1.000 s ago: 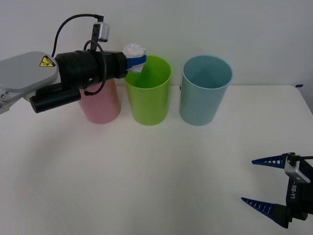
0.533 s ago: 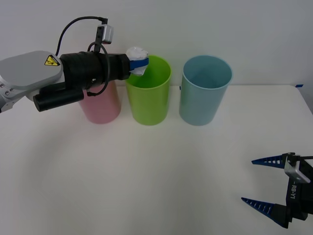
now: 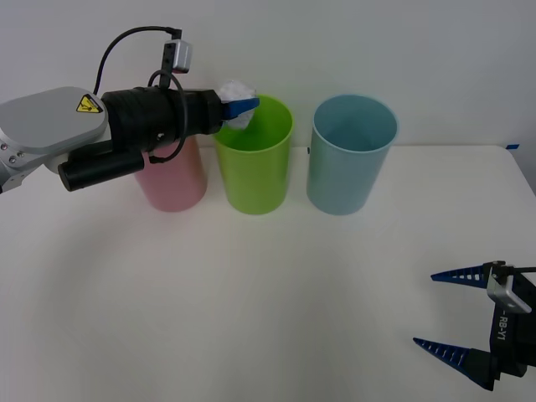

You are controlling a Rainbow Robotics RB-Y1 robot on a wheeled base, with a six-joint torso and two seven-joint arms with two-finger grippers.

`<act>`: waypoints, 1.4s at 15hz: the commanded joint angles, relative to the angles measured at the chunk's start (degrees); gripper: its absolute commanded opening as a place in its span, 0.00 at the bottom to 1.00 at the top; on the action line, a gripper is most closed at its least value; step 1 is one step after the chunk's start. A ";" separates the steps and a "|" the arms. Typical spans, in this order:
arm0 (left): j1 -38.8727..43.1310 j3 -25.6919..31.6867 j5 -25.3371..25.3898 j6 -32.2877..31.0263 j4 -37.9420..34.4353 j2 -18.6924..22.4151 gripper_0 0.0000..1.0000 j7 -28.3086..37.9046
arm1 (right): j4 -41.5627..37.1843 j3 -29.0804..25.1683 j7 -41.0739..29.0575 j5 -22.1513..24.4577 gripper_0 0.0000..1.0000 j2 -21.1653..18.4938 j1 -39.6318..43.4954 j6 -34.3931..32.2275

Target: Put cans in the blue bin and PET bottles in the pink bin and trash in the green bin.

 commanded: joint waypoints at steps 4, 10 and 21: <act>0.02 0.01 1.16 0.63 -0.10 -0.02 1.00 -0.01 | 0.00 0.00 -0.01 0.00 1.00 0.00 0.00 0.00; 0.10 0.01 1.25 1.42 -0.19 -0.02 1.00 -0.54 | 0.00 0.00 -0.01 0.00 1.00 0.00 0.00 0.00; 0.10 2.20 2.39 2.39 -4.49 1.12 1.00 -1.42 | 0.00 0.00 -0.01 0.00 1.00 0.00 0.00 0.00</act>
